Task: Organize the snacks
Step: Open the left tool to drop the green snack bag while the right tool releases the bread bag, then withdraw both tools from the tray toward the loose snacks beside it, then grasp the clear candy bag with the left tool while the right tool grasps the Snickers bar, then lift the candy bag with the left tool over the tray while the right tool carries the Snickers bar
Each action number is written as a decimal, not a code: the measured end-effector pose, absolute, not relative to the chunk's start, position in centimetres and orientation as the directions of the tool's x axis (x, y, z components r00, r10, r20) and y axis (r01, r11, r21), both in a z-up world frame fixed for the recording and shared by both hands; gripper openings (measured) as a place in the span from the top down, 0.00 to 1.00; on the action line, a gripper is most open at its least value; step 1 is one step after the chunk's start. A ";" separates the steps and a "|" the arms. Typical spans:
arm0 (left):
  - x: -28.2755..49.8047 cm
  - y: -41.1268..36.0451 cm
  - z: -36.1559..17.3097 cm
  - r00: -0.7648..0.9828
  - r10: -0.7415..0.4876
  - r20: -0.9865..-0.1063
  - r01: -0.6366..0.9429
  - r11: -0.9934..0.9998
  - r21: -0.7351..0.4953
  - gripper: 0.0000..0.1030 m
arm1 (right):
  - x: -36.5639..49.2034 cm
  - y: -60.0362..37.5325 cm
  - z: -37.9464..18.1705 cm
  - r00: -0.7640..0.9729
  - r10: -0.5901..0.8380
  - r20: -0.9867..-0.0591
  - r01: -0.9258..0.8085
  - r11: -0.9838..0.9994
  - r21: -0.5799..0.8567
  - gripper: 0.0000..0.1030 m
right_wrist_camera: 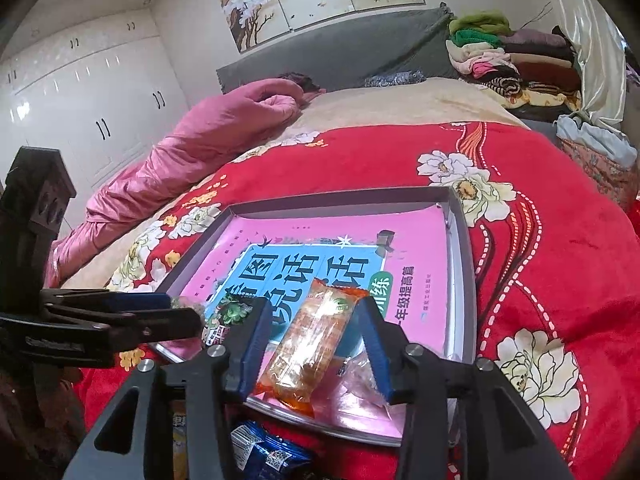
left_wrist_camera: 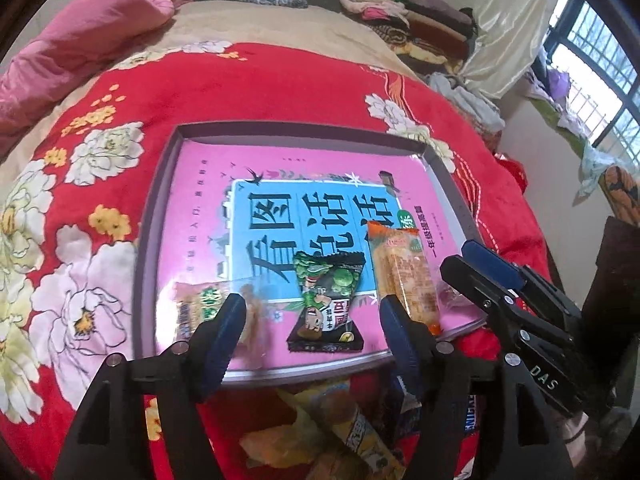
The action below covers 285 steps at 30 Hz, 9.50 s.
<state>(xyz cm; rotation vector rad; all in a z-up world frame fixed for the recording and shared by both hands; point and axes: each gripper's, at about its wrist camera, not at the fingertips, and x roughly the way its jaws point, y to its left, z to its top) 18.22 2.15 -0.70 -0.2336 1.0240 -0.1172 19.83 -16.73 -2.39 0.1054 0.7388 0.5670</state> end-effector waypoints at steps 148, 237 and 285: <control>8.1 0.8 -6.2 0.395 -0.339 -0.854 0.060 0.937 -0.344 0.54 | 9.9 -18.8 -6.0 0.469 0.267 -0.842 -0.283 0.948 0.143 0.43; 8.3 2.3 4.6 0.598 -0.268 -0.755 0.038 0.951 -0.307 0.75 | 10.3 -20.7 2.3 0.683 0.454 -0.573 -0.400 0.888 0.227 0.72; 14.9 3.7 1.4 0.574 -0.209 -0.792 -0.018 0.964 -0.267 0.75 | 14.9 -21.8 1.3 0.674 0.477 -0.564 -0.373 0.879 0.297 0.72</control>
